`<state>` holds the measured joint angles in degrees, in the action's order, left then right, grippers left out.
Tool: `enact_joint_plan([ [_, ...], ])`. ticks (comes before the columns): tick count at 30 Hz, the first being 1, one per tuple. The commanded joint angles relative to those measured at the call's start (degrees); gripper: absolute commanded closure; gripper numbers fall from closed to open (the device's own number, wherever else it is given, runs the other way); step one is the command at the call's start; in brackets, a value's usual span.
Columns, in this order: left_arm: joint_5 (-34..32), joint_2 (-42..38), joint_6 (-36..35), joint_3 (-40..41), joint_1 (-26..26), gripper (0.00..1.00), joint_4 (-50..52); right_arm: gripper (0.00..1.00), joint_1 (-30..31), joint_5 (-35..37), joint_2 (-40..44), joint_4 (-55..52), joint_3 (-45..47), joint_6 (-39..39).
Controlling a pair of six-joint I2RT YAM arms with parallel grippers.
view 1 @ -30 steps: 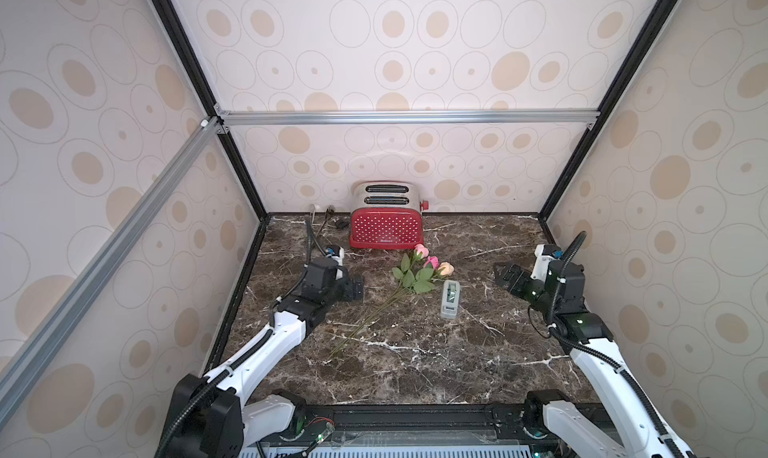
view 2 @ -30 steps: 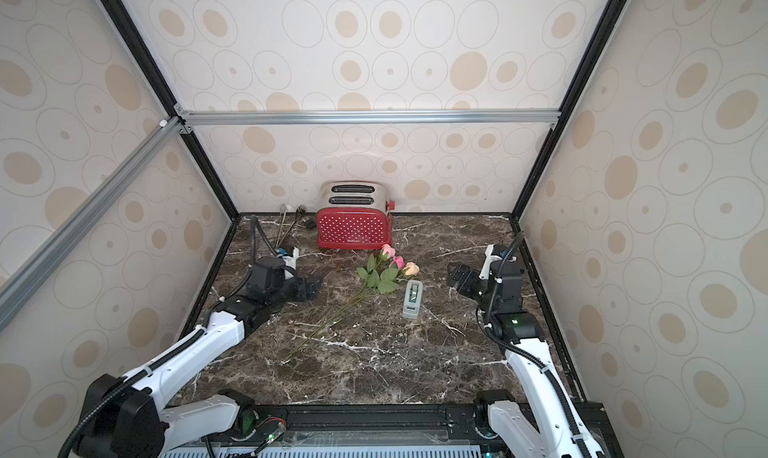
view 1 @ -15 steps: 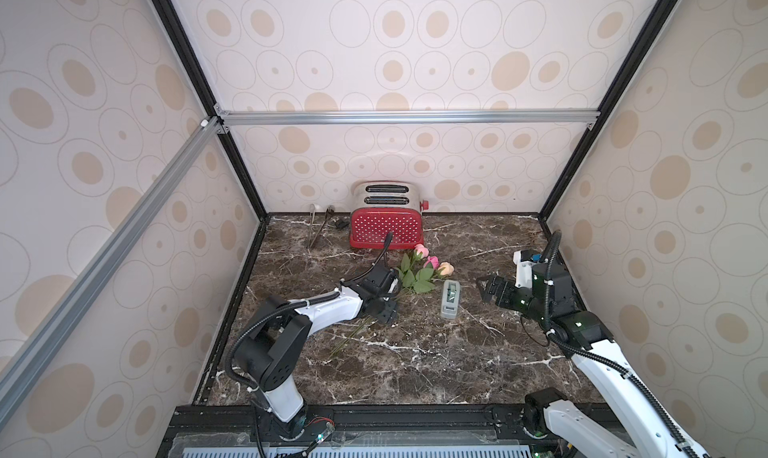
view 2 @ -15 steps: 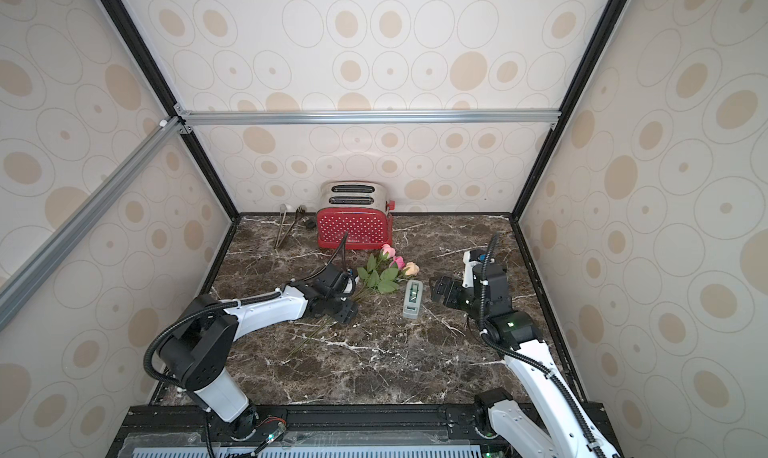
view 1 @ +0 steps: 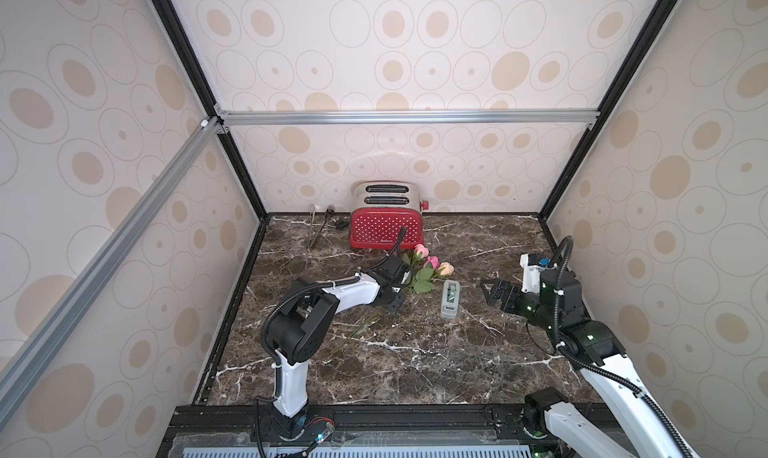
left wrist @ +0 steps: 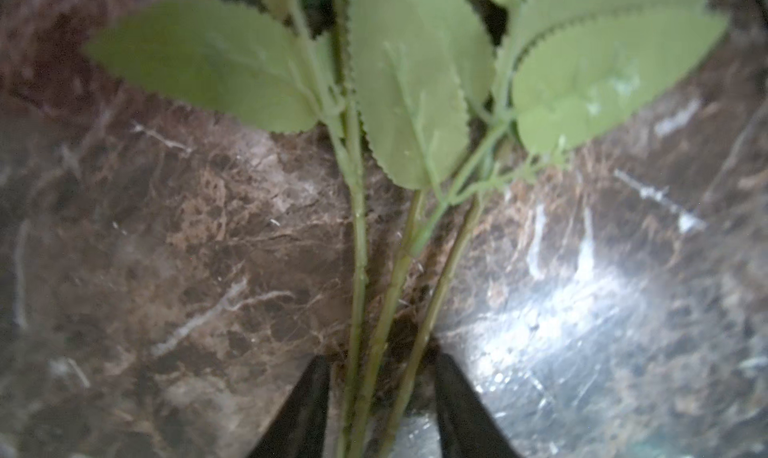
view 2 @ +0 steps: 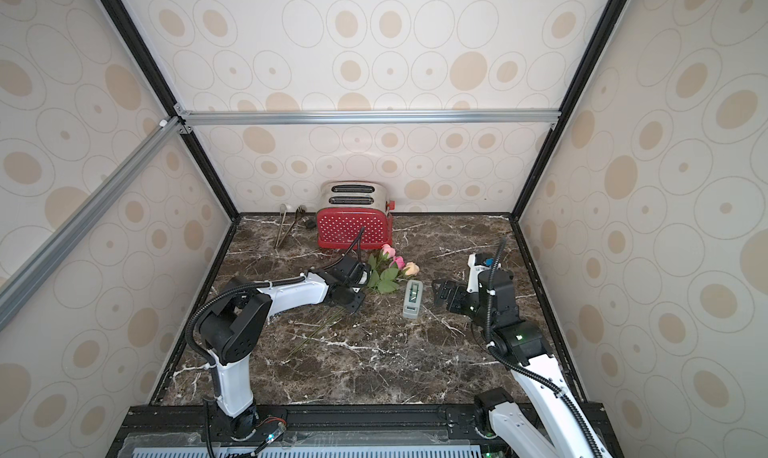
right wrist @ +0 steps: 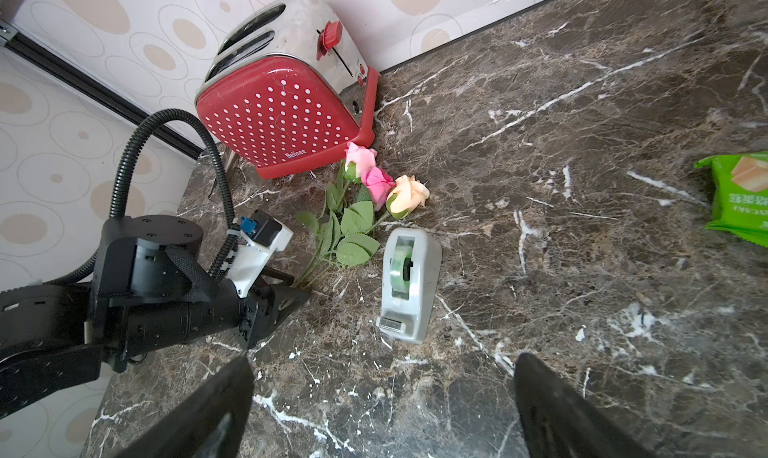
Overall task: Wrap bouquets with tape
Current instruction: Pick up the unwrapped bouquet from the center of the board.
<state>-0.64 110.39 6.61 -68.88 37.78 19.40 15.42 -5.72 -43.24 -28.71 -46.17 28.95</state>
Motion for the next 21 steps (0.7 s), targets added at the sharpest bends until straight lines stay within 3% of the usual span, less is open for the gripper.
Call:
enact_joint_plan([
  [1,-1.73,0.94,1.62,2.55,0.34,0.7,4.81,0.0,0.31,0.35,0.1,-0.23,0.62,0.76],
  [10,-0.07,-7.57,12.17,11.93,0.27,0.87,2.24,0.0,2.86,-0.66,-2.25,3.49,2.18,1.91],
  [21,2.39,-15.54,30.41,22.54,-1.61,0.91,-0.71,0.0,8.75,1.5,-6.43,7.26,2.84,2.34],
])
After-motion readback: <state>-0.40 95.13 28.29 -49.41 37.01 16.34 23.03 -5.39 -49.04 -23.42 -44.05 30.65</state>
